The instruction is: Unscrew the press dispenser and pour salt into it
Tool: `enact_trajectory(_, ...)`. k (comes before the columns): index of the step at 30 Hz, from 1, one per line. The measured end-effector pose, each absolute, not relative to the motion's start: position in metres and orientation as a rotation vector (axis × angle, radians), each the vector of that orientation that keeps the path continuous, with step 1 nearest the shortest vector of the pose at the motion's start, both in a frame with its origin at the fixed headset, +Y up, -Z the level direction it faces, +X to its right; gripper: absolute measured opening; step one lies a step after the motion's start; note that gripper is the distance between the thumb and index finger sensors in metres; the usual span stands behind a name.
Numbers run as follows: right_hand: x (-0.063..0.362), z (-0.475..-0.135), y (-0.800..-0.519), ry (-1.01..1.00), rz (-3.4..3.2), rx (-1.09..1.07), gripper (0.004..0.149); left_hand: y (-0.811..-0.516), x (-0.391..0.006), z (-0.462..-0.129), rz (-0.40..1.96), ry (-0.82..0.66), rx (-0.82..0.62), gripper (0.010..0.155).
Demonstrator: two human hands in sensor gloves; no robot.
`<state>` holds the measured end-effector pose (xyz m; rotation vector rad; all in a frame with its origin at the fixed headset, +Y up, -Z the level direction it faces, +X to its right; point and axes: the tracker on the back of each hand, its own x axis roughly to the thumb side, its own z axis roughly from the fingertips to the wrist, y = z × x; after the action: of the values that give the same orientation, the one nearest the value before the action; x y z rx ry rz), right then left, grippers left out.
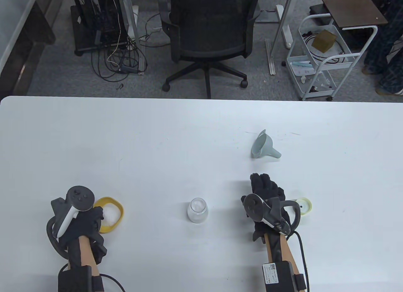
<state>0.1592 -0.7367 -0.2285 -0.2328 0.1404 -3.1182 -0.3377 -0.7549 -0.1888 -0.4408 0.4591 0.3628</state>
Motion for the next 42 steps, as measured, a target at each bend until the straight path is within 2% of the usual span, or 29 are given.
enact_trajectory(4,0.161,-0.229,-0.736,0.134,-3.122,-0.245,0.080,-0.761,-0.344,-0.187,0.375,0.530,-0.495,0.074)
enact_trajectory(11,0.167,-0.229,-0.736,0.153,-3.142,-0.219,0.079,-0.765,-0.348,-0.187,0.343,0.635,-0.508,0.068)
enact_trajectory(21,0.168,-0.229,-0.736,0.170,-3.136,-0.233,0.077,-0.768,-0.350,-0.188,0.393,0.620,-0.518,0.060)
enact_trajectory(27,0.169,-0.229,-0.736,0.192,-3.139,-0.229,0.075,-0.773,-0.355,-0.186,0.573,0.604,-0.479,0.057)
enact_trajectory(36,0.170,-0.228,-0.736,0.214,-3.134,-0.236,0.074,-0.783,-0.343,-0.188,1.048,0.517,-0.407,0.067)
enact_trajectory(42,0.170,-0.228,-0.736,0.214,-3.130,-0.240,0.074,-0.789,-0.320,-0.197,1.195,0.394,-0.432,0.076)
